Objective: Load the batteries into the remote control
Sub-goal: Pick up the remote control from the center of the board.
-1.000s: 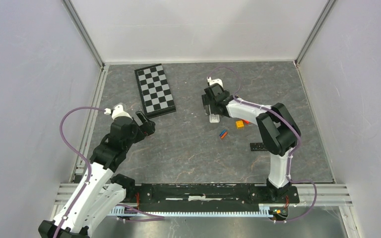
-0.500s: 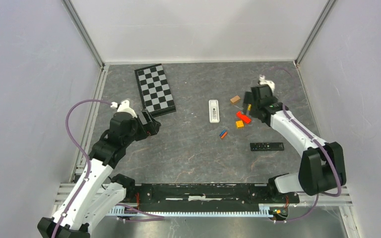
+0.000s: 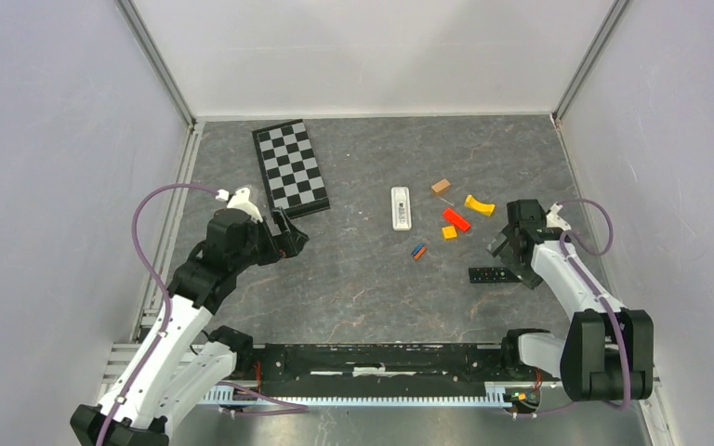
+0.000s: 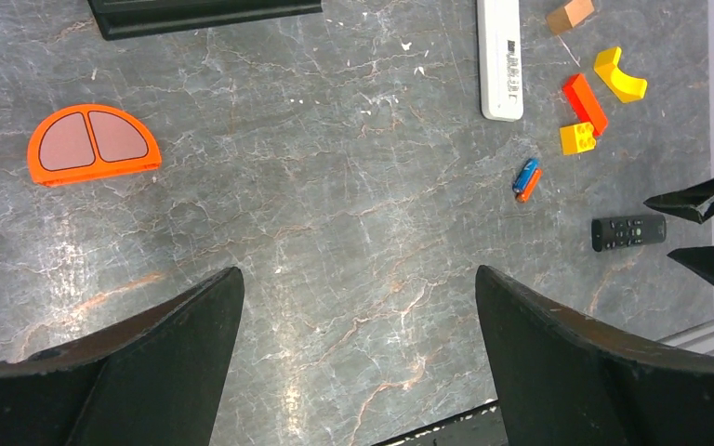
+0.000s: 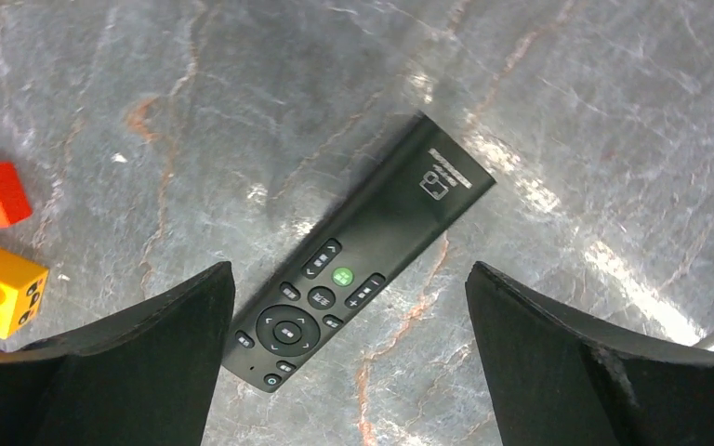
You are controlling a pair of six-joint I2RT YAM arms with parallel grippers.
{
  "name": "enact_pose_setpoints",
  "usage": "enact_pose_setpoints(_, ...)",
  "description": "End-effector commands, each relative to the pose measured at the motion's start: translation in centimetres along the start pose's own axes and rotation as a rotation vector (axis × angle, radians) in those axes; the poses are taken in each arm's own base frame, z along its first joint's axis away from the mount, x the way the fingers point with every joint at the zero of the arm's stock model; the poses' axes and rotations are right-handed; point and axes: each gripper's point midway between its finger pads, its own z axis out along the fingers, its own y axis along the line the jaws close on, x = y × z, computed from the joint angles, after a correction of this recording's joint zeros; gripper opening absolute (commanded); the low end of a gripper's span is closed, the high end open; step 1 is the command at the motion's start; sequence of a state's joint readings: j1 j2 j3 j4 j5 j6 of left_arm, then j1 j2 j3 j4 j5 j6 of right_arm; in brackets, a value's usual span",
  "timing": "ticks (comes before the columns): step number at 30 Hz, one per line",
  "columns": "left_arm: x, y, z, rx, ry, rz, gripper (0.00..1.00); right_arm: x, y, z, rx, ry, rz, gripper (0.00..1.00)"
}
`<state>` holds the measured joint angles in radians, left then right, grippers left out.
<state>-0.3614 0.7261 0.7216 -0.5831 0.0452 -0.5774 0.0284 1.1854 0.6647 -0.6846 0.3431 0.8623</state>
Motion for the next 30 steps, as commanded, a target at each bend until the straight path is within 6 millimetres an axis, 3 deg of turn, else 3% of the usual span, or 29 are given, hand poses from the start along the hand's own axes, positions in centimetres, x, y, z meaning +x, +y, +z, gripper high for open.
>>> enact_pose_setpoints(1, -1.1, -0.8, -0.5, 0.043, -0.037, 0.05, 1.0, 0.4, -1.6, 0.2, 0.094, 0.01, 0.15, 0.98)
enact_pose_setpoints(7, -1.0, -0.8, -0.5, 0.041, -0.037, 0.047, 1.0, 1.2, -0.7, 1.6, 0.076, 0.033, 0.22, 0.98)
enact_pose_setpoints(13, -1.1, -0.6, -0.5, 0.03, -0.041, 0.045, 1.0, 1.4, -0.8, 2.6, 0.112, 0.032, 0.266, 0.91)
enact_pose_setpoints(18, -1.1, -0.5, -0.4, 0.024, -0.04, 0.043, 1.0, 1.8, -0.7, 3.1, 0.127, 0.047, 0.29, 0.76)
enact_pose_setpoints(21, -1.1, -0.4, -0.3, 0.021, -0.041, 0.042, 1.0, 2.2, -0.7, 3.5, 0.135, 0.06, 0.294, 0.62)
enact_pose_setpoints(27, -0.8, -0.5, -0.2, 0.028, -0.028, 0.036, 1.0, 3.1, -0.9, 4.1, 0.125, 0.066, 0.321, 0.42)
enact_pose_setpoints(30, -0.2, -1.9, -0.1, 0.11, 0.005, 0.047, 1.0, 3.3, -0.5, 4.3, 0.085, 0.067, 0.322, 0.28)
